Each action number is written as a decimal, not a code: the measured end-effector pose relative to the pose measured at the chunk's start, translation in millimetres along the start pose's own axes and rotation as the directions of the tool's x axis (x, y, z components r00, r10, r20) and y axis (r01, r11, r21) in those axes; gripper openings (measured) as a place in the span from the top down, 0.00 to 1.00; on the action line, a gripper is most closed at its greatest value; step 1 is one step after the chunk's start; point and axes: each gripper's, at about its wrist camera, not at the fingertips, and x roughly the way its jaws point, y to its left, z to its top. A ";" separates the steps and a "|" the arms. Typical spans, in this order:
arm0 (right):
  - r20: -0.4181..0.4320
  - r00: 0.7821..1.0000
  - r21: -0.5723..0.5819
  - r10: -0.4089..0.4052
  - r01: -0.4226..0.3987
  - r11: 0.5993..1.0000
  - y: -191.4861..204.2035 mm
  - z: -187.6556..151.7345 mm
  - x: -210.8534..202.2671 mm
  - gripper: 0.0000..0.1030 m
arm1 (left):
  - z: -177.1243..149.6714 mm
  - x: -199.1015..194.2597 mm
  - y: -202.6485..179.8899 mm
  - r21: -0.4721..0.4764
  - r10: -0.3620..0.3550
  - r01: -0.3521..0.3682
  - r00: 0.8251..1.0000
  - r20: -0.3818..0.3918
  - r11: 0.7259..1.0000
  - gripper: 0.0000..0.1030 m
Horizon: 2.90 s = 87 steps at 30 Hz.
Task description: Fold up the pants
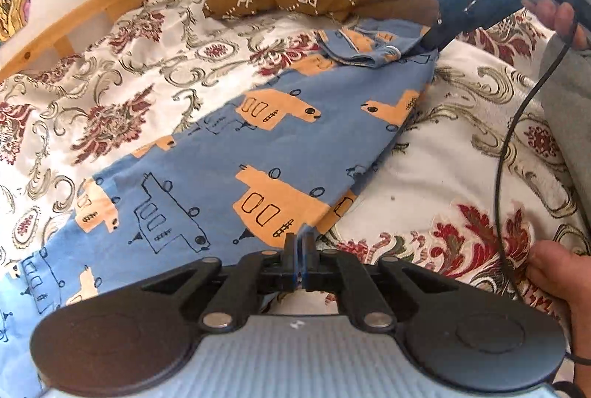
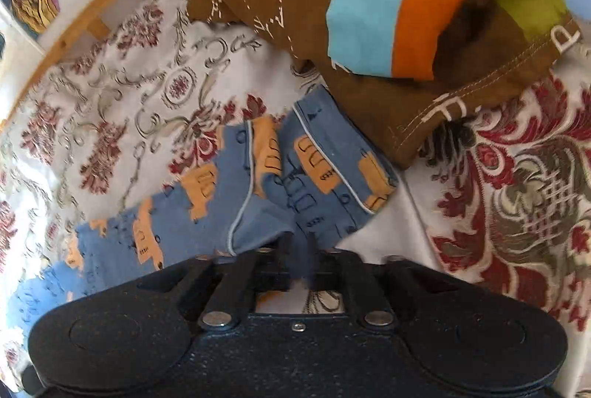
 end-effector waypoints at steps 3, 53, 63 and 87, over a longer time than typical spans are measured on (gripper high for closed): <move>0.006 0.997 -0.099 -0.075 0.076 0.992 10.6 -6.2 -17.6 0.60 | -2.8 4.1 6.2 -0.019 -0.032 0.032 0.999 -0.010 0.999 0.98; 0.432 0.901 -0.153 0.026 0.045 0.987 -0.2 -61.3 -7.4 0.92 | 274.5 148.4 14.6 -0.437 -0.422 0.344 0.902 -0.093 0.831 0.96; 0.344 0.934 0.079 -0.093 0.070 0.994 -41.0 -51.6 2.8 0.74 | 275.6 159.7 -15.3 -0.493 -0.298 0.252 0.955 -0.014 0.833 0.54; 0.426 0.903 -0.098 -0.057 0.108 0.989 -22.3 -25.4 13.4 0.93 | 268.6 164.0 -20.1 -0.435 -0.303 0.242 0.950 -0.074 0.867 0.85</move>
